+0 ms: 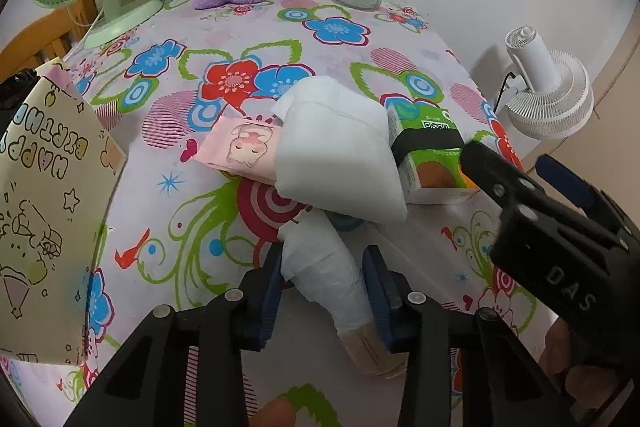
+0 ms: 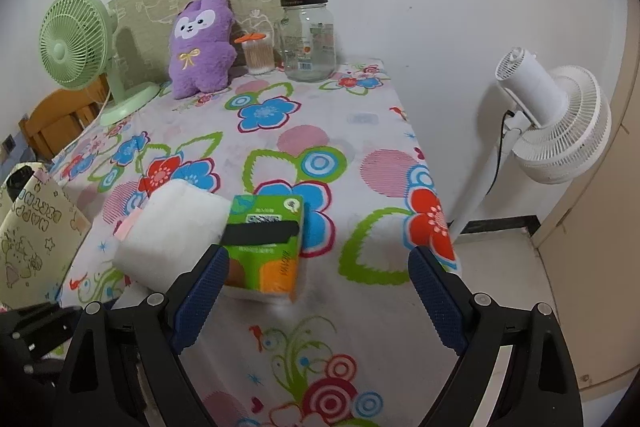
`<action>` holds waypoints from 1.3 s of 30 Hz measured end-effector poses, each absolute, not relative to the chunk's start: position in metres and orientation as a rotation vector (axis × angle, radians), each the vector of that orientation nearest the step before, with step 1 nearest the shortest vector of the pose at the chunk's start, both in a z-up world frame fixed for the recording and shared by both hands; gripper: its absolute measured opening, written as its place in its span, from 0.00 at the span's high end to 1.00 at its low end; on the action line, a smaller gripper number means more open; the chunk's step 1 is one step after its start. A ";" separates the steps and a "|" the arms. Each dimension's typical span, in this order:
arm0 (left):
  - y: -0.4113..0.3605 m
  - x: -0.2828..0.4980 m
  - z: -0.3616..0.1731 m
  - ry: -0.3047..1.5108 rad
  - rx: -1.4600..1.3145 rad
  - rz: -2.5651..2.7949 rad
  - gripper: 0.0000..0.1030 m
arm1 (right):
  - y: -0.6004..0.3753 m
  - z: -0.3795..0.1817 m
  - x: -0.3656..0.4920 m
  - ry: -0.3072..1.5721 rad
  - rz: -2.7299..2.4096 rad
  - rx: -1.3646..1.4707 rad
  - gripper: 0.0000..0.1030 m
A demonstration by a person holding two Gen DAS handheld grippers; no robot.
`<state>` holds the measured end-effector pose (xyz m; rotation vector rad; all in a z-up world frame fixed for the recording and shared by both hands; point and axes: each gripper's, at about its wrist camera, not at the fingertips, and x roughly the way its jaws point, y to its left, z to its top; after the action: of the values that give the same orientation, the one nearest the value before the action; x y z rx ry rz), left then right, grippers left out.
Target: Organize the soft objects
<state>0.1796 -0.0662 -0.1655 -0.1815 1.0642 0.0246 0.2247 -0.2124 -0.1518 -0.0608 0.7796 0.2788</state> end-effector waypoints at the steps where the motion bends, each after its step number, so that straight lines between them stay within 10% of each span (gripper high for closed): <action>1: -0.067 0.179 -0.166 1.063 -0.177 0.026 0.62 | -0.209 -0.152 0.226 0.782 0.284 -0.067 0.10; 25: -0.058 0.181 -0.165 1.048 -0.150 0.049 0.62 | -0.178 -0.176 0.245 0.865 0.289 -0.133 0.12; 32: -0.058 0.181 -0.165 1.048 -0.147 0.048 0.62 | -0.172 -0.182 0.248 0.909 0.340 -0.122 0.43; 39: -0.057 0.181 -0.165 1.051 -0.149 0.047 0.62 | -0.172 -0.181 0.247 0.905 0.321 -0.133 0.48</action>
<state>0.1808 -0.0573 -0.1653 -0.1490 1.0506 0.0471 0.2465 -0.1717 -0.1810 -0.1333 0.9049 0.3206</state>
